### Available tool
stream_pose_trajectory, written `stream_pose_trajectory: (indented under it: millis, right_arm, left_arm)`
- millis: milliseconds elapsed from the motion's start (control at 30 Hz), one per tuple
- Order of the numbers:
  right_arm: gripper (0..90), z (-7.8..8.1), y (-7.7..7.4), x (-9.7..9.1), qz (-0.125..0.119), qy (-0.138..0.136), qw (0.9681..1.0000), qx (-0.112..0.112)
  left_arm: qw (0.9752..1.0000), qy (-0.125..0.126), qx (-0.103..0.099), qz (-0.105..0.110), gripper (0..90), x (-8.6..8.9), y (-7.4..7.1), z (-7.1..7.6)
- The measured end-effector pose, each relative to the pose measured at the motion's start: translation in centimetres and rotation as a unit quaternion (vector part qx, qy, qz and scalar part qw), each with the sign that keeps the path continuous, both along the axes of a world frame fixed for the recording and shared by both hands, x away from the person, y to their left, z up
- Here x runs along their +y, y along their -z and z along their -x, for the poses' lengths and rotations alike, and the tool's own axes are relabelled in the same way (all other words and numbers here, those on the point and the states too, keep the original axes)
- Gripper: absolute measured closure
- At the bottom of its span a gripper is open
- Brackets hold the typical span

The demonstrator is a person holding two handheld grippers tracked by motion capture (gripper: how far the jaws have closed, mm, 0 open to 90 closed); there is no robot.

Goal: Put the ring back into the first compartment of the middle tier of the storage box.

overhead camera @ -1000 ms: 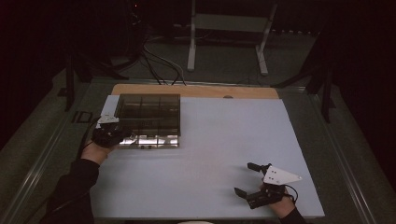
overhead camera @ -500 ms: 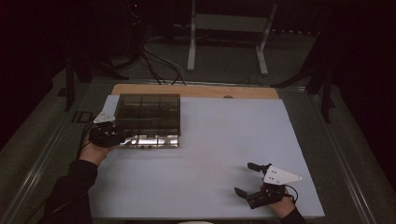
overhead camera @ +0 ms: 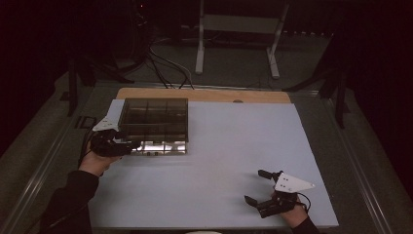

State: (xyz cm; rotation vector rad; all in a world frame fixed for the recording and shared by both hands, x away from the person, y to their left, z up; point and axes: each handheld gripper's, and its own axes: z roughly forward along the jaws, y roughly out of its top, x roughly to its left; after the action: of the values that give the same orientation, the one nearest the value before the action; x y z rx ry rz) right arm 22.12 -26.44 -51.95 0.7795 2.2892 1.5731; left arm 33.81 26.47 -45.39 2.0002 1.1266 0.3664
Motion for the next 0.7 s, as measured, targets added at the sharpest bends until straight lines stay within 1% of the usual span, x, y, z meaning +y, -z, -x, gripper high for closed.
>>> stream_pose_trajectory:
  millis: [67,100,133,267,333,400,433,500,533,567,633,667,700]
  right_arm:
    - [0.0,0.0,0.0,0.0,0.0,0.0,1.0,0.0]
    - [0.0,0.0,0.1,-0.1,-0.001,0.0,1.0,0.001]
    - [0.0,-0.1,0.1,-0.1,-0.001,0.0,1.0,0.0]
    - [0.0,-0.1,0.1,-0.2,-0.004,0.002,1.0,0.003]
    - [0.0,0.0,0.1,-0.3,-0.004,0.003,1.0,0.001]
    - [0.0,0.0,0.0,-0.3,-0.005,0.004,1.0,0.001]
    - [0.0,0.0,0.0,-0.3,-0.005,0.003,1.0,0.0]
    - [0.0,-0.1,0.1,-0.3,-0.004,0.002,1.0,0.001]
    - [0.0,-0.1,0.1,-0.3,-0.004,0.002,1.0,0.002]
    - [0.0,-0.1,0.1,-0.3,-0.004,0.002,1.0,0.003]
    - [0.0,-0.1,0.1,-0.2,-0.004,0.001,1.0,0.003]
    - [0.0,-0.2,0.1,-0.2,-0.004,0.001,1.0,0.003]
    - [0.0,-0.2,0.1,-0.2,-0.003,0.002,1.0,0.002]
  left_arm:
    - [1.0,0.0,0.002,0.001,24.7,-0.1,-0.2,0.0]
    - [1.0,0.001,0.003,0.004,21.0,-0.2,-0.3,0.0]
    - [1.0,0.003,0.002,0.002,20.0,-0.3,-0.4,0.1]
    - [0.9999,0.003,0.002,0.013,16.2,-0.4,-0.8,0.1]
    - [0.9996,0.011,0.006,0.027,9.3,-0.4,-0.9,0.0]
    - [0.9991,0.015,0.004,0.04,3.2,-0.4,-1.1,0.1]
    - [0.9987,0.015,0.006,0.047,3.2,-0.5,-1.2,0.1]
    - [0.9985,0.014,-0.002,0.054,2.2,-0.5,-1.4,0.2]
    - [0.9979,0.019,-0.002,0.062,1.5,-0.5,-1.5,0.3]
    - [0.9976,0.017,-0.003,0.067,0.8,-0.5,-1.6,0.3]
    - [0.9975,0.017,-0.007,0.069,0.8,-0.5,-1.7,0.3]
    - [0.9974,0.018,-0.015,0.069,0.8,-0.5,-1.8,0.3]
    - [0.9977,0.018,-0.019,0.063,0.8,-0.5,-1.9,0.4]
